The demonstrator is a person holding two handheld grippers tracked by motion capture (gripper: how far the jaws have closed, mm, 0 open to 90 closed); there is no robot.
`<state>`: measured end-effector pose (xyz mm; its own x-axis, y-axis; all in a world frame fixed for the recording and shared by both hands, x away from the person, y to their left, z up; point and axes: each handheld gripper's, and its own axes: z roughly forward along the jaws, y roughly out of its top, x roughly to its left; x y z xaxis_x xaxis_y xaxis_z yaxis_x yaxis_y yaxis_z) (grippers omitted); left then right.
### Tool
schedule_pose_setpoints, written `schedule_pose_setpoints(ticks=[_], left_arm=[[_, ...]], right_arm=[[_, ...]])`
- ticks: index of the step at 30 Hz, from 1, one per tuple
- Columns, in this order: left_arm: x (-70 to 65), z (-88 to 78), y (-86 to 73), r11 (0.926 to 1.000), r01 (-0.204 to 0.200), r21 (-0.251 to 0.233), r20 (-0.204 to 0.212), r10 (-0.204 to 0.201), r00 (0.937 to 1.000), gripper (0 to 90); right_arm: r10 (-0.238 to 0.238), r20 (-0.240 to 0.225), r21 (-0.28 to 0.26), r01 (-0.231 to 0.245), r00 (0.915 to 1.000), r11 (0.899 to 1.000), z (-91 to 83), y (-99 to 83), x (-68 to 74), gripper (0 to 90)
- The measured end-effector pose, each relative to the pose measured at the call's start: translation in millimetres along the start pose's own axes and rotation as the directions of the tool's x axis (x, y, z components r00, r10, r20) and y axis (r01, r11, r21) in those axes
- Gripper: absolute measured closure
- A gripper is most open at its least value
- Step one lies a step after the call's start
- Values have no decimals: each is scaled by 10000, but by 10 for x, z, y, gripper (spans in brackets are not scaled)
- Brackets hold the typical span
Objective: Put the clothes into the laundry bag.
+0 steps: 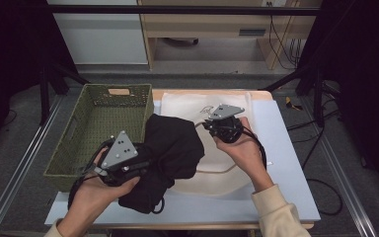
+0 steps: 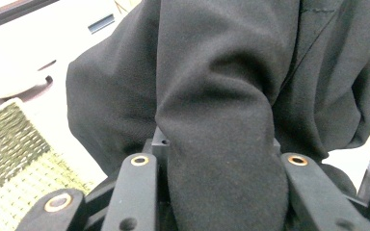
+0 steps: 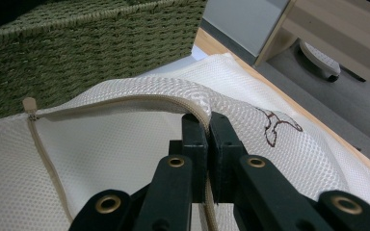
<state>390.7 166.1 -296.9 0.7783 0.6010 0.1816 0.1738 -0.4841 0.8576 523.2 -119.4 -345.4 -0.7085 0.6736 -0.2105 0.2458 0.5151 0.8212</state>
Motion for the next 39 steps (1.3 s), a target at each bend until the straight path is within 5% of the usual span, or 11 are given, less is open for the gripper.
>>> schedule_pose_setpoints(ticks=[13, 23, 30, 39], left_arm=[[-378, 275, -96, 9974, -602, 396, 1290, 546, 9901, 639], [-515, 500, -177, 9947, -697, 761, 1760, 554, 9828, 638], [-584, 694, -178, 9937, -805, 779, 1865, 648, 9803, 637], [-493, 994, -199, 9940, -559, 936, 1199, 445, 9918, 636]], right_arm=[[120, -74, -38, -121, 9999, 9999, -26, -11, -55, 870], [45, -99, 0, -45, 9999, 10000, -22, 1, -48, 870], [-10, -111, -1, 10, 9999, 10000, -37, -1, -45, 870], [-99, -115, 1, 99, 9999, 10000, -65, -22, -21, 870]])
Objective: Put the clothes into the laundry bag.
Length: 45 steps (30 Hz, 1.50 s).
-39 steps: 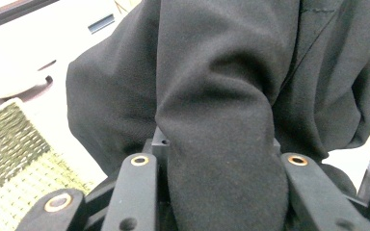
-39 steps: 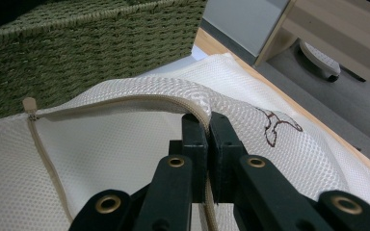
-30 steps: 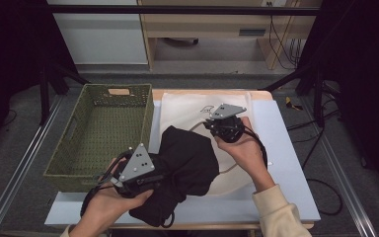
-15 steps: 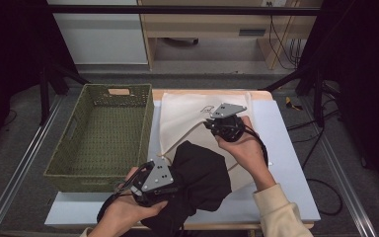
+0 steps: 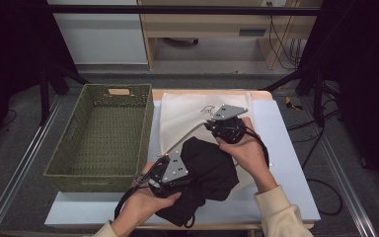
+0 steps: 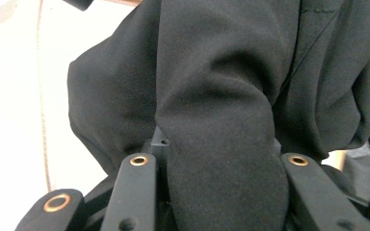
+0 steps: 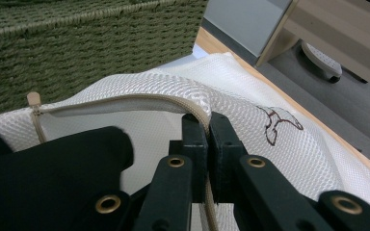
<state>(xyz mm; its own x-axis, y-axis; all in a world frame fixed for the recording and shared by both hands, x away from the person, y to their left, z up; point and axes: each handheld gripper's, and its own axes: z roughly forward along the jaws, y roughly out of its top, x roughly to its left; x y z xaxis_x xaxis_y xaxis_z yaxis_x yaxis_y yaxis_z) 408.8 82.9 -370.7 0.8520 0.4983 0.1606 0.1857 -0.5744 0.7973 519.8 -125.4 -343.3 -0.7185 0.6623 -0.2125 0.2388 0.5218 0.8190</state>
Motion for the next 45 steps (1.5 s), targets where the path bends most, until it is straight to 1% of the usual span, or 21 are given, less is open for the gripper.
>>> schedule_pose_setpoints(ticks=[2, 6, 7, 9, 11, 12, 17, 20, 23, 25, 29, 31, 34, 37, 40, 41, 44, 45], left_arm=[[45, 59, -11, 9996, 284, -43, -11, -284, 9996, 636], [139, 159, -35, 9983, 582, -89, -325, -585, 9978, 637], [163, 186, -40, 9983, 586, -53, -425, -588, 9974, 637], [208, 244, -52, 9984, 557, 39, -804, -552, 9952, 636], [257, 303, -67, 9970, 777, 62, -849, -769, 9934, 636], [269, 326, -71, 9968, 795, 109, -871, -783, 9931, 636], [275, 432, -71, 9960, 881, 132, -1139, -860, 9898, 636], [268, 490, -74, 9957, 854, 345, -1254, -804, 9888, 634], [256, 552, -94, 9954, 872, 405, -1414, -807, 9867, 632], [256, 592, -110, 9943, 1010, 351, -1477, -948, 9845, 632], [242, 665, -128, 9942, 1022, 331, -1798, -947, 9791, 632], [240, 695, -134, 9947, 966, 339, -1977, -881, 9763, 631], [231, 751, -150, 9941, 1076, 133, -2161, -1022, 9710, 631], [225, 795, -179, 9938, 1110, 90, -2315, -1059, 9671, 630], [204, 824, -209, 9935, 1129, 117, -2393, -1069, 9651, 627], [189, 833, -215, 9938, 1106, 88, -2477, -1050, 9631, 627], [137, 866, -208, 9959, 897, 115, -2594, -836, 9621, 627], [129, 871, -202, 9965, 818, 157, -2598, -749, 9628, 626]], right_arm=[[-26, 21, 24, 26, 10000, 10000, 3, -1, 9, 870], [-50, -11, -18, 50, 10000, 10000, 2, 8, 17, 870], [-52, -3, -2, 52, 10000, 10000, 4, 6, 19, 870], [-66, 6, 2, 66, 10000, 10000, 4, 6, 24, 870], [-111, 21, -1, 111, 9999, 9999, 4, 10, 30, 870], [-148, 20, 49, 148, 9999, 9999, 6, 11, 33, 870], [-189, 52, 79, 188, 9998, 9998, 13, 9, 37, 870], [-162, 55, 58, 162, 9999, 9999, 6, 9, 37, 870], [-188, 27, 34, 188, 9998, 9998, -8, 7, 32, 870], [-152, 42, 30, 152, 9999, 9999, -18, 6, 32, 870], [-174, 34, -21, 174, 9998, 9998, -37, 6, 34, 870], [-175, 15, -26, 175, 9998, 9998, -39, 6, 36, 870], [-185, 9, -46, 185, 9998, 9998, -45, 8, 43, 870], [-170, 2, -51, 170, 9999, 9998, -51, 5, 37, 870], [-211, -9, -97, 211, 9998, 9997, -56, 1, 29, 870], [-210, -16, -100, 210, 9998, 9997, -54, 0, 30, 870], [-154, -15, -99, 154, 9999, 9998, -48, 6, 39, 870], [-136, -31, -108, 135, 9999, 9999, -46, 8, 42, 870]])
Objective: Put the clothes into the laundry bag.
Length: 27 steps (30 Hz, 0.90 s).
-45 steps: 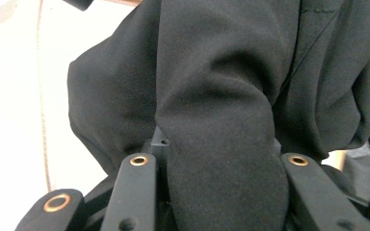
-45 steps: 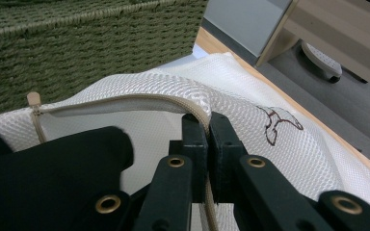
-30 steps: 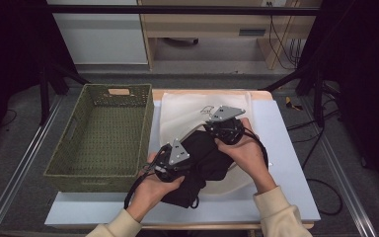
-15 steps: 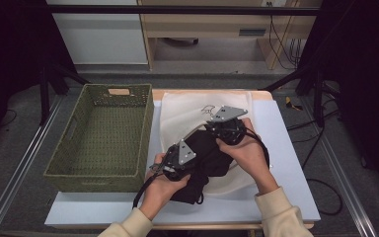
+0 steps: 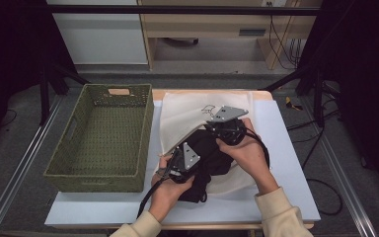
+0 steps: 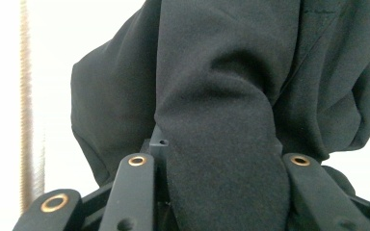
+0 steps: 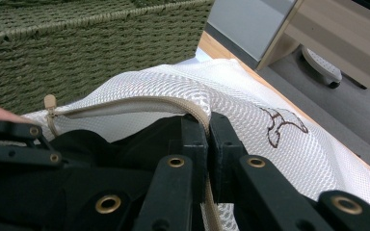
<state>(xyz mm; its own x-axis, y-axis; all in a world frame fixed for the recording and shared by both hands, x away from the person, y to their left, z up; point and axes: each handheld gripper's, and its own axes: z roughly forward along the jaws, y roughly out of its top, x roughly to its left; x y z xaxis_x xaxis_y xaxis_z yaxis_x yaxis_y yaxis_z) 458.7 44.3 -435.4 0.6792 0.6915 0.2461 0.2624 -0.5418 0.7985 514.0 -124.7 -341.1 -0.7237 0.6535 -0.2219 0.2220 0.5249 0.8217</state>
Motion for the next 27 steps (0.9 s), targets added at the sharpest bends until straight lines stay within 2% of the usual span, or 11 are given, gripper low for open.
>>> schedule_pose_setpoints(ticks=[5, 10, 19, 22, 25, 27], left_arm=[[-42, 90, 30, 9998, -83, -166, -455, 75, 9989, 625], [-36, 201, 16, 9992, 315, -263, -870, -337, 9956, 625], [-44, 336, -46, 9977, 648, -221, -1000, -667, 9927, 593], [-35, 330, -63, 9968, 696, -388, -977, -731, 9925, 533], [-20, 295, -52, 9934, 846, -775, -828, -910, 9924, 396], [-9, 244, -38, 9905, 776, -1135, -716, -860, 9937, 329]], right_arm=[[-23, -66, -55, 22, 10000, 10000, 4, 0, 0, 870], [11, -93, -116, -12, 10000, 9999, 6, 1, -2, 870], [46, -176, -104, -48, 9998, 9999, 33, -36, -7, 870], [117, -173, -48, -117, 9998, 9999, 36, -56, -14, 870], [134, -175, -64, -135, 9998, 9999, 43, -68, -22, 869], [142, -166, -13, -142, 9998, 9999, 48, -79, -15, 868]])
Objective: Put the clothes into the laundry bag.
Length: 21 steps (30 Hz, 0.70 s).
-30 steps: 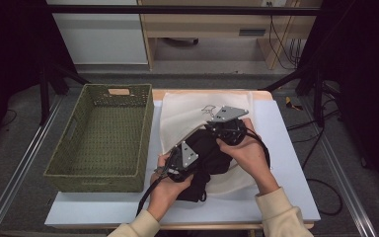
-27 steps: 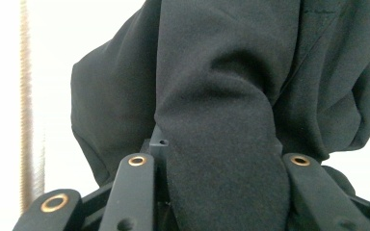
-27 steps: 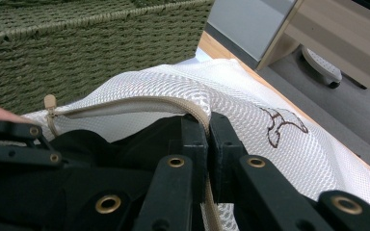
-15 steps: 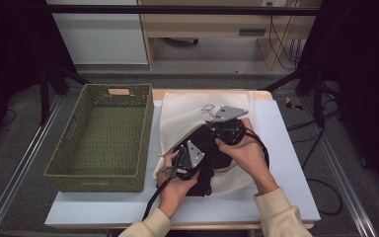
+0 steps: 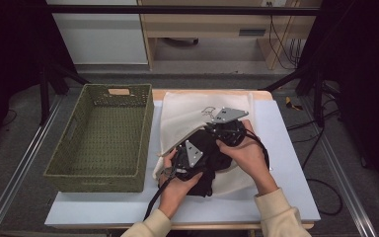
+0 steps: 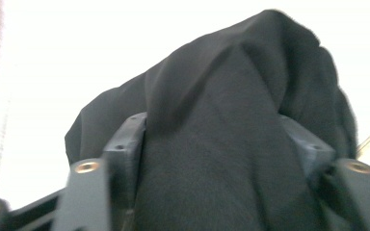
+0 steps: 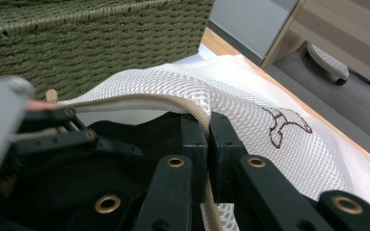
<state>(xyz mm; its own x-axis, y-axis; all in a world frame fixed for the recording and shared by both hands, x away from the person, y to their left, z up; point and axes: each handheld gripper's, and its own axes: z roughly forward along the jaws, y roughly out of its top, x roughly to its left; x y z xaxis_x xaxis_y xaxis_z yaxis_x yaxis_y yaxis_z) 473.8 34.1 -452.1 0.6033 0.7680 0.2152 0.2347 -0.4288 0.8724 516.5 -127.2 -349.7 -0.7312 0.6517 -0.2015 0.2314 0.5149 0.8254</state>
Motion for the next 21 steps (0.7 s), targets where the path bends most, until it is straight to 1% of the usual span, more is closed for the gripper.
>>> schedule_pose_setpoints(ticks=[2, 4, 5, 7, 9, 11, 12, 14, 17, 19, 21], left_arm=[[17, -74, 17, 9997, 224, -31, 362, -223, 9991, 291], [31, -180, 37, 9978, 538, -378, 612, -514, 9968, 273], [35, -215, 43, 9975, 551, -431, 718, -520, 9961, 266], [41, -299, 59, 9960, 702, -560, 1141, -635, 9914, 244], [46, -381, 69, 9926, 868, -853, 1369, -746, 9878, 229], [52, -450, 88, 9910, 986, -906, 1624, -830, 9832, 223], [56, -487, 99, 9911, 969, -909, 1679, -807, 9825, 215], [70, -575, 107, 9913, 903, -959, 1681, -733, 9830, 205], [98, -687, 101, 9911, 1059, -801, 1881, -893, 9781, 197], [116, -766, 82, 9921, 975, -786, 1839, -817, 9795, 193], [138, -837, 56, 9926, 979, -713, 1801, -837, 9801, 191]], right_arm=[[15, 17, 45, -16, 10000, 10000, 5, -11, -2, 868], [11, 51, 65, -12, 10000, 10000, 4, -13, -7, 868], [30, 65, 49, -30, 10000, 10000, 1, -13, -8, 868], [28, 85, 55, -29, 10000, 10000, 1, -12, -5, 868], [-28, 81, 58, 28, 10000, 10000, 5, -14, 5, 868], [-87, 137, 122, 85, 9999, 9999, 8, -19, 28, 868], [-104, 141, 138, 102, 9998, 9999, 7, -22, 36, 868], [-150, 205, 135, 147, 9997, 9998, -1, -26, 47, 868], [-81, 230, 90, 79, 9997, 9999, -30, -36, 48, 868], [-82, 259, 95, 80, 9996, 9999, -47, -41, 47, 868], [-69, 267, 73, 67, 9996, 10000, -66, -47, 49, 868]])
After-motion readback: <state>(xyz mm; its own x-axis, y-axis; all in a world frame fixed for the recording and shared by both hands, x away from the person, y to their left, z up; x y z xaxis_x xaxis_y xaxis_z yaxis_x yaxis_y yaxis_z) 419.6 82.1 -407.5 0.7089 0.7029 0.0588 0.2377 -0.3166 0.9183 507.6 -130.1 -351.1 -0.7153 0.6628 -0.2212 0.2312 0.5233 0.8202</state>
